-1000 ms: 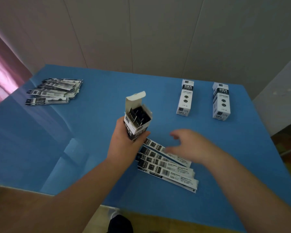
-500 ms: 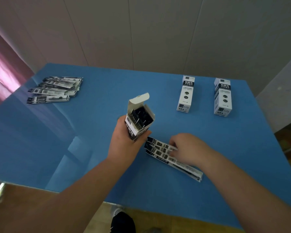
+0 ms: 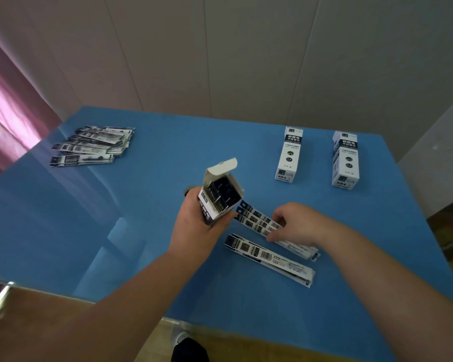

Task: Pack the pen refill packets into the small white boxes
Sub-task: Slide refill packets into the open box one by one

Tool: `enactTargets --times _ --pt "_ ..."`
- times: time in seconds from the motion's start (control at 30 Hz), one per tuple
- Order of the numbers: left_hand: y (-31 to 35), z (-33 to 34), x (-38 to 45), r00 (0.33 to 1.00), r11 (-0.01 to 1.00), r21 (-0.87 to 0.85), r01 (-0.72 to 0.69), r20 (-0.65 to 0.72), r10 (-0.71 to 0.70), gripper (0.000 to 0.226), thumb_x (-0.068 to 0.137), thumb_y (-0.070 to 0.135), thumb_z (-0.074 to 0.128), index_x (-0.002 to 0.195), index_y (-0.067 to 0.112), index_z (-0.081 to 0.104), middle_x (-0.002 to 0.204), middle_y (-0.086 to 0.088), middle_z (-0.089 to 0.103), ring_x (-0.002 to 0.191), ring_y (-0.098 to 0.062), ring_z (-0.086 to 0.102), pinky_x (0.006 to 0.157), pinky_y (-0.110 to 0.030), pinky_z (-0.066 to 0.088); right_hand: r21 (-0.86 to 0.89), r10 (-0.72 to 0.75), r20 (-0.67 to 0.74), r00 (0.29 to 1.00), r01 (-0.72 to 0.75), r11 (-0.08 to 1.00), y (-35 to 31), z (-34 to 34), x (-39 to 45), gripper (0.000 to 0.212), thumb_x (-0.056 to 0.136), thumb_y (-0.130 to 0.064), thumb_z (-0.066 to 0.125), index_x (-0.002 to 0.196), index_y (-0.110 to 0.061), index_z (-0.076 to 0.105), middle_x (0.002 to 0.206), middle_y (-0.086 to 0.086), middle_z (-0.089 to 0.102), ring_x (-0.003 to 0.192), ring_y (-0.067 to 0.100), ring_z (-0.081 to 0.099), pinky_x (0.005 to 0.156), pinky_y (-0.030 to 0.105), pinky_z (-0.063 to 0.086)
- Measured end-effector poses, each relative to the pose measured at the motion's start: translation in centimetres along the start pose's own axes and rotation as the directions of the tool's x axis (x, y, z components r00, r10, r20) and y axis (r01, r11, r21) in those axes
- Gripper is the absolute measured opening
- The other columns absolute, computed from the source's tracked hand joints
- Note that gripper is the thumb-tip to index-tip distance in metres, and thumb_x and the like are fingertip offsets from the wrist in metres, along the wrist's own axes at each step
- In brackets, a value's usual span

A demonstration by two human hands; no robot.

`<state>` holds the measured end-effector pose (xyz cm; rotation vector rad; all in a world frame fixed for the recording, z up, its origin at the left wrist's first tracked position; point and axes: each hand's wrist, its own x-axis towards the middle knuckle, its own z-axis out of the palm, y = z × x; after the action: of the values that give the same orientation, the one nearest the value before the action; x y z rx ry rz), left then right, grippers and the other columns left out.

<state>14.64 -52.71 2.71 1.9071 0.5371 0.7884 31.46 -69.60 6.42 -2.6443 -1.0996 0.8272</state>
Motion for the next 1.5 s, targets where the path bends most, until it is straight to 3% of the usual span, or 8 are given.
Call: enactTargets --times 0.23,0.4,0.6,0.8,0.9,1.07,1.27,1.5 --pt "0.1 0.1 0.1 1.000 1.000 -0.006 0.000 -0.011 0.000 0.049 0.072 0.057 0.078 0.105 0.069 0.044 0.105 0.023 0.059 0.099 0.000 0.064 0.075 -0.018 0.049 0.112 -0.001 0.062 0.998 -0.006 0.994 -0.2 -0.6 0.1 0.025 0.077 -0.051 0.081 0.084 -0.028 0.071 0.083 -0.004 0.073 0.077 0.011 0.068 0.066 0.029 0.054" --pt "0.2 0.2 0.1 1.000 1.000 -0.002 -0.012 -0.021 0.012 0.047 0.072 0.054 0.078 0.102 0.068 0.044 0.105 0.023 0.056 0.098 -0.001 0.063 0.075 -0.020 0.050 0.120 0.007 0.105 0.995 -0.019 0.993 -0.2 -1.6 -0.3 0.031 0.093 -0.048 0.064 0.101 -0.019 0.071 0.099 0.004 0.072 0.091 0.018 0.068 0.085 0.036 0.054" --pt "0.1 0.3 0.2 0.999 1.000 0.012 -0.020 -0.036 0.021 0.048 0.074 0.052 0.078 0.106 0.067 0.045 0.108 0.028 0.056 0.099 0.002 0.063 0.071 -0.010 0.050 0.113 0.000 0.081 0.997 -0.009 0.994 0.0 -2.9 -0.3 0.016 0.086 -0.038 0.075 0.096 -0.025 0.071 0.095 -0.007 0.074 0.087 0.009 0.068 0.078 0.029 0.055" --pt "0.0 0.3 0.3 0.999 1.000 0.028 -0.002 -0.047 0.003 0.052 0.073 0.052 0.079 0.108 0.067 0.044 0.108 0.028 0.059 0.099 0.003 0.063 0.071 -0.012 0.048 0.152 0.008 0.086 0.996 -0.021 0.988 0.1 -3.2 0.1 0.021 0.088 -0.036 0.075 0.108 -0.031 0.072 0.105 -0.013 0.074 0.096 0.010 0.068 0.091 0.036 0.055" --pt "0.0 0.3 0.3 0.999 1.000 0.026 -0.003 -0.046 0.004 0.050 0.072 0.055 0.078 0.106 0.067 0.043 0.108 0.026 0.059 0.099 0.002 0.063 0.071 -0.009 0.049 0.128 0.020 0.074 0.997 -0.030 0.991 0.2 -3.6 0.2 0.021 0.088 -0.041 0.074 0.108 -0.033 0.073 0.106 -0.012 0.073 0.095 0.010 0.067 0.086 0.032 0.054" --pt "0.0 0.5 0.2 0.999 1.000 0.023 -0.008 -0.040 0.009 0.047 0.071 0.058 0.076 0.104 0.067 0.044 0.107 0.026 0.056 0.098 0.002 0.063 0.071 -0.013 0.050 0.109 0.042 0.062 0.997 -0.049 0.993 0.4 -4.2 0.3 0.025 0.087 -0.047 0.072 0.106 -0.031 0.075 0.103 -0.009 0.074 0.093 0.011 0.068 0.087 0.032 0.055" --pt "-0.1 0.4 0.3 0.999 0.999 -0.018 0.036 -0.038 -0.036 0.048 0.070 0.057 0.079 0.105 0.065 0.046 0.107 0.024 0.059 0.098 -0.003 0.065 0.080 -0.034 0.058 0.080 0.051 0.093 0.994 -0.058 0.995 0.4 -4.4 0.4 0.025 0.087 -0.046 0.073 0.098 -0.024 0.074 0.099 0.000 0.075 0.091 0.018 0.071 0.091 0.042 0.057" --pt "0.1 0.4 0.3 0.999 1.000 -0.009 0.027 -0.030 -0.027 0.048 0.070 0.057 0.078 0.105 0.067 0.046 0.107 0.024 0.058 0.098 -0.003 0.065 0.080 -0.037 0.060 0.109 0.053 0.049 0.997 -0.058 0.992 0.7 -5.1 0.6 0.026 0.087 -0.046 0.074 0.099 -0.023 0.074 0.097 -0.001 0.076 0.088 0.018 0.072 0.089 0.041 0.058"
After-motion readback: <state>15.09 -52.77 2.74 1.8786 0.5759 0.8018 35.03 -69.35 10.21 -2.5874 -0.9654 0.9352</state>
